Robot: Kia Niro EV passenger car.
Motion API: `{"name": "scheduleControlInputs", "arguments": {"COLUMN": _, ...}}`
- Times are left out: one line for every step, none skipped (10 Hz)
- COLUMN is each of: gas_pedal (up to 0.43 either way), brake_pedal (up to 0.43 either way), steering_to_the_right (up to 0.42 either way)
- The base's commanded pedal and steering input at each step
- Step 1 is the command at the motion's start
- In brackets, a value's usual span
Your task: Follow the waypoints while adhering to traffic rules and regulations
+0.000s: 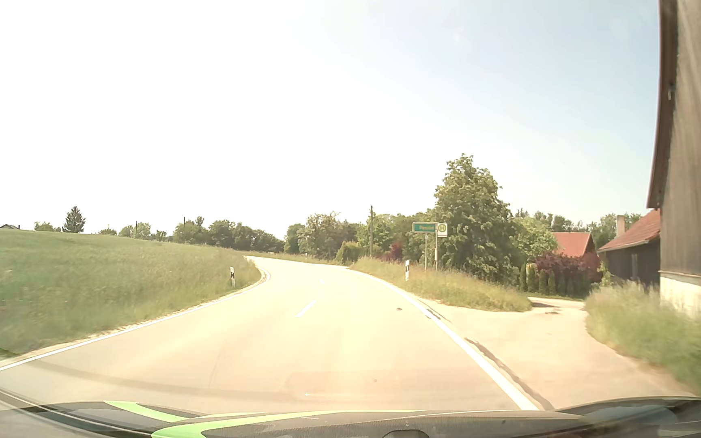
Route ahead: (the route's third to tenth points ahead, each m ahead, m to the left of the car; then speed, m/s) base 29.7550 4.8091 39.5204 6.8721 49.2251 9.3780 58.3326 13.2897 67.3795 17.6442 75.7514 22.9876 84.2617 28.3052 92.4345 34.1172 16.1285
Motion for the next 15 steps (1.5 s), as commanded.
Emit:
{"name": "scheduleControlInputs", "arguments": {"gas_pedal": 0.079, "brake_pedal": 0.0, "steering_to_the_right": -0.009}}
{"name": "scheduleControlInputs", "arguments": {"gas_pedal": 0.079, "brake_pedal": 0.0, "steering_to_the_right": -0.008}}
{"name": "scheduleControlInputs", "arguments": {"gas_pedal": 0.079, "brake_pedal": 0.0, "steering_to_the_right": -0.009}}
{"name": "scheduleControlInputs", "arguments": {"gas_pedal": 0.079, "brake_pedal": 0.0, "steering_to_the_right": -0.012}}
{"name": "scheduleControlInputs", "arguments": {"gas_pedal": 0.079, "brake_pedal": 0.0, "steering_to_the_right": -0.016}}
{"name": "scheduleControlInputs", "arguments": {"gas_pedal": 0.079, "brake_pedal": 0.0, "steering_to_the_right": -0.021}}
{"name": "scheduleControlInputs", "arguments": {"gas_pedal": 0.067, "brake_pedal": 0.0, "steering_to_the_right": -0.03}}
{"name": "scheduleControlInputs", "arguments": {"gas_pedal": 0.067, "brake_pedal": 0.0, "steering_to_the_right": -0.04}}
{"name": "scheduleControlInputs", "arguments": {"gas_pedal": 0.067, "brake_pedal": 0.0, "steering_to_the_right": -0.044}}
{"name": "scheduleControlInputs", "arguments": {"gas_pedal": 0.059, "brake_pedal": 0.0, "steering_to_the_right": -0.045}}
{"name": "scheduleControlInputs", "arguments": {"gas_pedal": 0.059, "brake_pedal": 0.0, "steering_to_the_right": -0.045}}
{"name": "scheduleControlInputs", "arguments": {"gas_pedal": 0.059, "brake_pedal": 0.0, "steering_to_the_right": -0.045}}
{"name": "scheduleControlInputs", "arguments": {"gas_pedal": 0.059, "brake_pedal": 0.0, "steering_to_the_right": -0.046}}
{"name": "scheduleControlInputs", "arguments": {"gas_pedal": 0.059, "brake_pedal": 0.0, "steering_to_the_right": -0.045}}
{"name": "scheduleControlInputs", "arguments": {"gas_pedal": 0.059, "brake_pedal": 0.0, "steering_to_the_right": -0.046}}
